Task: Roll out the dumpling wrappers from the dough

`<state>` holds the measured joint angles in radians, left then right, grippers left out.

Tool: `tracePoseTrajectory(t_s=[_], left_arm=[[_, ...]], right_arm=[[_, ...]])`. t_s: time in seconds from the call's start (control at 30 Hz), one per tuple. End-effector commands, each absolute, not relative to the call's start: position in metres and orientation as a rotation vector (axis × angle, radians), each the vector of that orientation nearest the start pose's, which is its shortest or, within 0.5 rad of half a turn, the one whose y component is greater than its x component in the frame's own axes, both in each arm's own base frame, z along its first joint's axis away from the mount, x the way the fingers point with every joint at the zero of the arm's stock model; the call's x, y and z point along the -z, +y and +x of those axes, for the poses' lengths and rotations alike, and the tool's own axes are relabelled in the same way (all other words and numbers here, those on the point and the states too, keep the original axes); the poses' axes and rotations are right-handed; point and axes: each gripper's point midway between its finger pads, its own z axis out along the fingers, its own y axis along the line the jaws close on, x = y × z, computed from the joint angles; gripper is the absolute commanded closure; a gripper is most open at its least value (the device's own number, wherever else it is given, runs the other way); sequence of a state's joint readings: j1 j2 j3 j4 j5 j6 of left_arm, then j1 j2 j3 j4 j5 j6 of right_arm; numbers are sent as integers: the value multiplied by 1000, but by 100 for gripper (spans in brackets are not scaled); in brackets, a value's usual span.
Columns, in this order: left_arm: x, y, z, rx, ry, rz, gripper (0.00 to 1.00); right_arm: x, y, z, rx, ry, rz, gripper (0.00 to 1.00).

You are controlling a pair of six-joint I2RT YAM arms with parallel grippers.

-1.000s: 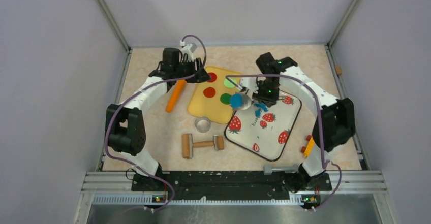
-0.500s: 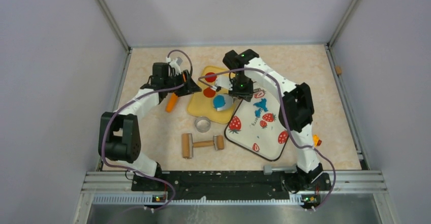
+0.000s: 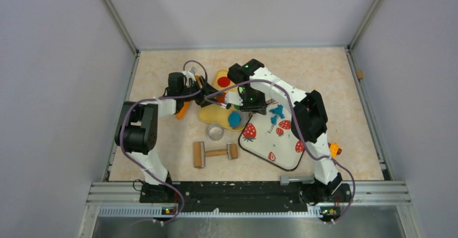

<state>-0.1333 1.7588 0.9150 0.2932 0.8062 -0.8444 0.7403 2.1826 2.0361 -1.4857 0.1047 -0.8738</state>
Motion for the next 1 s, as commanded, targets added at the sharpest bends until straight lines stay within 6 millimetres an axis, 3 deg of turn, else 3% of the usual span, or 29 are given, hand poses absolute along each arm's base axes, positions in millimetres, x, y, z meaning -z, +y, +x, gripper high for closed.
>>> tracePoseTrajectory(t_s=[0.0,0.27,0.73,0.97], left_arm=[[-147,-224,395,1638,2133,-220,39],[-148,-261,390,1759,2166,-111,40],[-119,-294,385,1757,2318,-69,40],[-102,-304,381,1746,2390,-78,34]], right_arm=[[-118,222,318,208,2238,-2270,100],[-111,226,325,298,2266,-2240,100],[-117,232,333,344,2278,-2165,100],[-117,231,332,343,2283,-2159,100]])
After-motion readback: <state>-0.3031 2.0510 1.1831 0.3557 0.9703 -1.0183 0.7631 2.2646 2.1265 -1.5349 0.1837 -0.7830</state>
